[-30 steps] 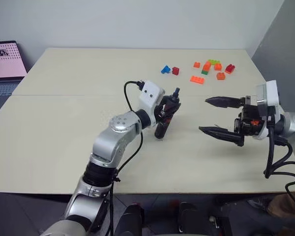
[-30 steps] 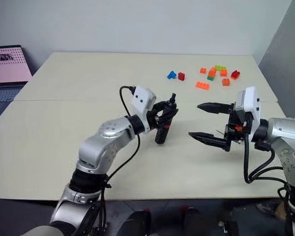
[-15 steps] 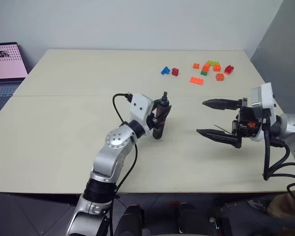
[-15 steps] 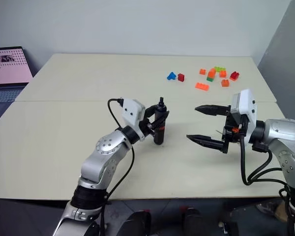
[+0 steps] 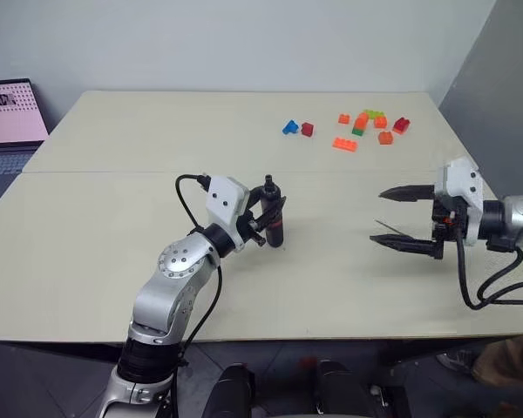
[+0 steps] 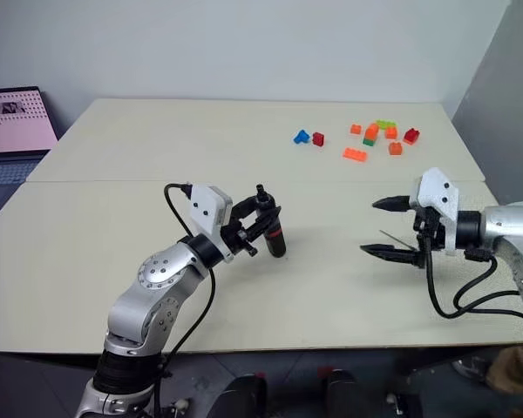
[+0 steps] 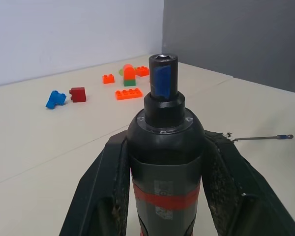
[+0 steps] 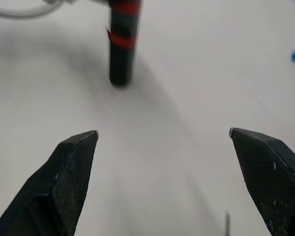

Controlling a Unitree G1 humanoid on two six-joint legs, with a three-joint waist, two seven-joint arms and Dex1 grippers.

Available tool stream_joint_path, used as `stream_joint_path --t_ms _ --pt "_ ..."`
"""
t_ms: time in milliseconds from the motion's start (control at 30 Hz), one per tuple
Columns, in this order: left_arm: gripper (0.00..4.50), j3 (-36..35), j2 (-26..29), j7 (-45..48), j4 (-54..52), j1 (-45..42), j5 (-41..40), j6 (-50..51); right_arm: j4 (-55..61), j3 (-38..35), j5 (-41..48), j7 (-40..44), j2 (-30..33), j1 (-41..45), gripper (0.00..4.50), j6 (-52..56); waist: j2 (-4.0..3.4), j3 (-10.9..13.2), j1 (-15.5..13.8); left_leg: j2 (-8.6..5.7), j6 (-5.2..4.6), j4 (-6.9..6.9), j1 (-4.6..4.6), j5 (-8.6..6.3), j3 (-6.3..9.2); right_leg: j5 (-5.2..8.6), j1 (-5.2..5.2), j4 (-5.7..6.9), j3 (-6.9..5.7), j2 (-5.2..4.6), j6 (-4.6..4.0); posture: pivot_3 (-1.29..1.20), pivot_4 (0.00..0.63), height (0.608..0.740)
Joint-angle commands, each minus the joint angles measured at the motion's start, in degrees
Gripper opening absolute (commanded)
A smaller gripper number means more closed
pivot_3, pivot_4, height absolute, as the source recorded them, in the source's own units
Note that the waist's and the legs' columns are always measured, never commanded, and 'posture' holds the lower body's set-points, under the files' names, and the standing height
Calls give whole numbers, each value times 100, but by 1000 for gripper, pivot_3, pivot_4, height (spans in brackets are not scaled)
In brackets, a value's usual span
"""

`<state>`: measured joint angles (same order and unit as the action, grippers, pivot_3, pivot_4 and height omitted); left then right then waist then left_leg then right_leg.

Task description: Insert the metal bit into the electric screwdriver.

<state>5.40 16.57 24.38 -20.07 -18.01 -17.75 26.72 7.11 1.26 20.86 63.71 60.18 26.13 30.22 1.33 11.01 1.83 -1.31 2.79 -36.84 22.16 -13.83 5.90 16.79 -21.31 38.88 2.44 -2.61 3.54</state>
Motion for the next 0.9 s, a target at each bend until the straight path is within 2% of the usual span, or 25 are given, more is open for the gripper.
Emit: stream_joint_path --t_ms 33,267,567,767,900 --pt "1663 17 8 -155 116 92 176 126 -970 550 -738 -12 -10 698 4500 152 -2 -1 11 2 0 -1 -2 0 -2 0 0 0 1 0 -1 0 150 740" --pt "1662 105 -126 -282 207 36 254 57 -2920 1474 -1600 77 -739 2042 4500 694 -11 -6 7 3 1 8 -11 0 -14 -3 0 -1 8 1 -9 0 150 740" --pt "1661 164 -187 -354 144 108 280 44 -4483 1996 -2307 450 -1144 2768 4500 488 -12 -6 -7 -5 2 7 0 0 -6 -11 -3 -5 5 -3 -20 0 150 740" --pt "1661 161 -225 -395 124 135 293 50 -5157 2192 -2559 1054 -1273 3078 4500 341 -13 -6 10 -3 2 7 -3 0 -6 -10 -2 -4 5 0 -20 0 150 740" --pt "1661 131 -290 -451 153 142 258 104 -5546 2175 -2680 1164 -1463 3246 3653 316 -13 -7 10 -3 2 6 -4 0 -4 -10 -1 -3 4 0 -20 0 150 740"
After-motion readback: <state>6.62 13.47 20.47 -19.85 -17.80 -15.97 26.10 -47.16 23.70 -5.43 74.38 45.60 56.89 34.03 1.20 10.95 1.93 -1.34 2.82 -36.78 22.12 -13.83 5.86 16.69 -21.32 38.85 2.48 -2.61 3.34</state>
